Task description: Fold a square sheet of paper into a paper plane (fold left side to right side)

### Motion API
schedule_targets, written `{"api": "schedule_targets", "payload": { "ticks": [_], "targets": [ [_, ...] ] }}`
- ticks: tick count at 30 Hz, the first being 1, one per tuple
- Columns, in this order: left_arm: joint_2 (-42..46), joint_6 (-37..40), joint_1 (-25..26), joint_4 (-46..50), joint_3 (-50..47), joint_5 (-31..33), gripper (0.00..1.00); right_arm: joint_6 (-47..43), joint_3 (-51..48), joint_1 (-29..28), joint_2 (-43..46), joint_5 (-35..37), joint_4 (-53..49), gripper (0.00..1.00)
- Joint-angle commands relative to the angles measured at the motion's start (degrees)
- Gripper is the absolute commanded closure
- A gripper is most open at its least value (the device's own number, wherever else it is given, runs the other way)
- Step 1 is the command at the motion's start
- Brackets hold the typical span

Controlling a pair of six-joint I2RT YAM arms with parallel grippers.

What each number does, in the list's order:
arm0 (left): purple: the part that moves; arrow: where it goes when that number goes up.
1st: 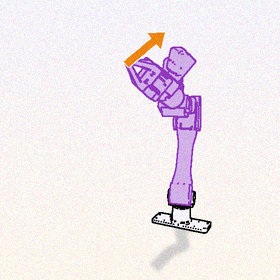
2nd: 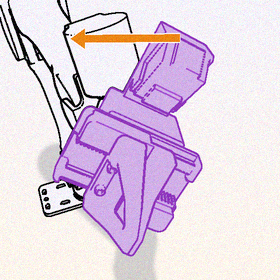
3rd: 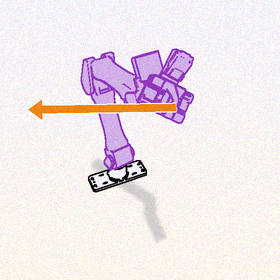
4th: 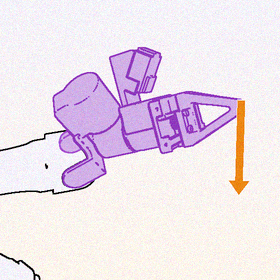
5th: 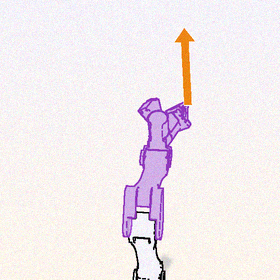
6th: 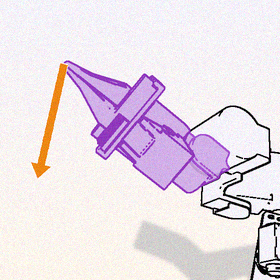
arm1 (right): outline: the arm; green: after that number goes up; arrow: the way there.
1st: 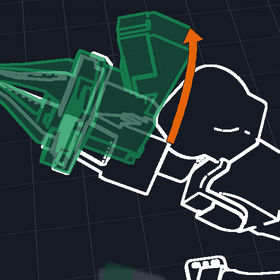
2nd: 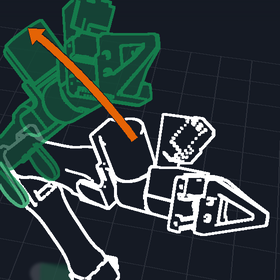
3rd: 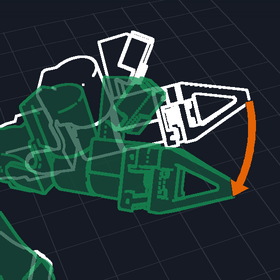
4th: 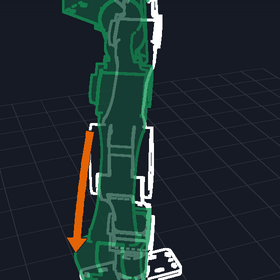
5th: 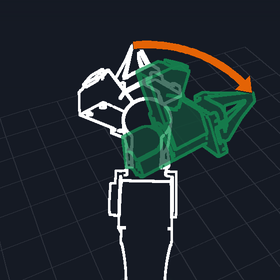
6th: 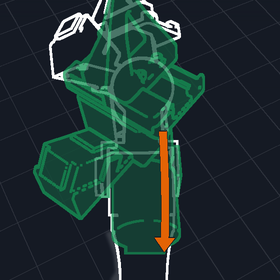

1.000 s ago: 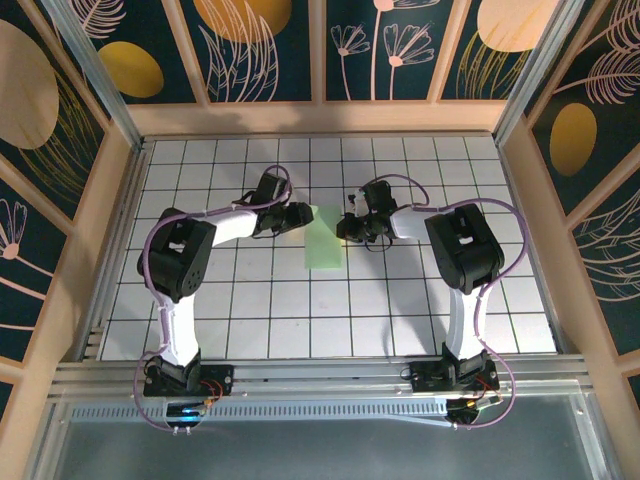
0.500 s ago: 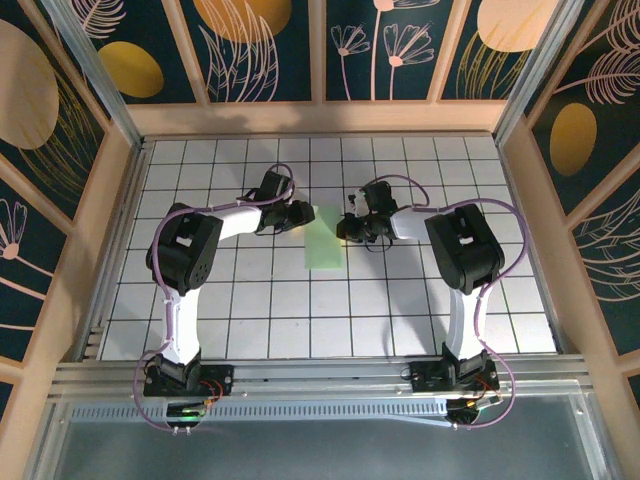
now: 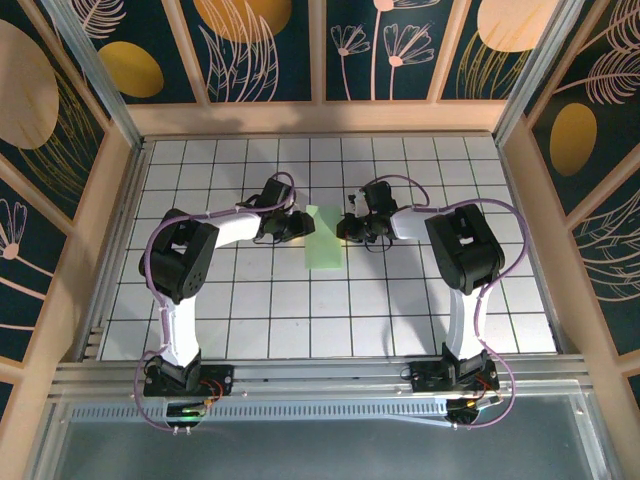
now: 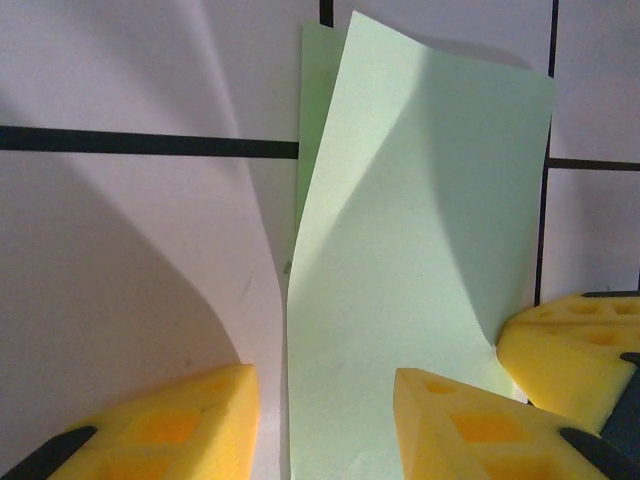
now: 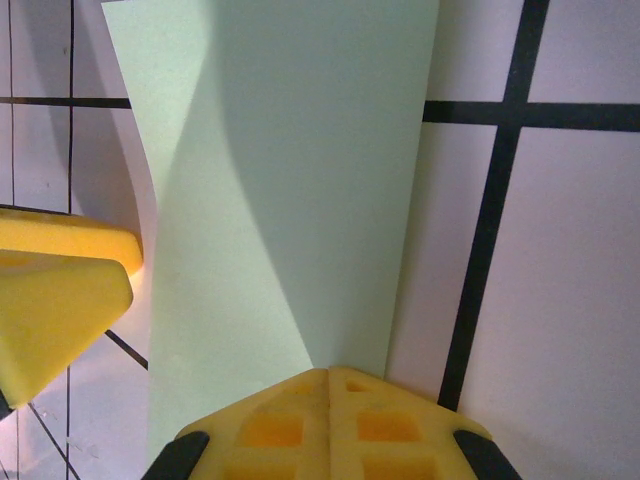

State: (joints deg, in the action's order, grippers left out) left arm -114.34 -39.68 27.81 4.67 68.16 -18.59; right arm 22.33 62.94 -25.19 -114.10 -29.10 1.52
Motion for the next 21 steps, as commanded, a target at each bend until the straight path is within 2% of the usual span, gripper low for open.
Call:
{"api": "schedule_targets", "payload": {
  "ticks": [1,9,21],
  "targets": [
    [0.02,0.57,1.23,6.8,-1.1,-2.21,0.6,-1.58,-1.94,0.22,-0.57,5.21,-4.08,1.0],
    [-0.22,0.32,2.2,7.79,-0.48,-5.35,0.6,-1.77,-1.86,0.23,-0.48,5.07,-4.24,1.0],
    [0.9,0.2,2.86,8.95,-1.23,-6.55,0.6,-1.76,-1.67,0.17,-0.53,5.02,-4.14,1.0]
  ]
}}
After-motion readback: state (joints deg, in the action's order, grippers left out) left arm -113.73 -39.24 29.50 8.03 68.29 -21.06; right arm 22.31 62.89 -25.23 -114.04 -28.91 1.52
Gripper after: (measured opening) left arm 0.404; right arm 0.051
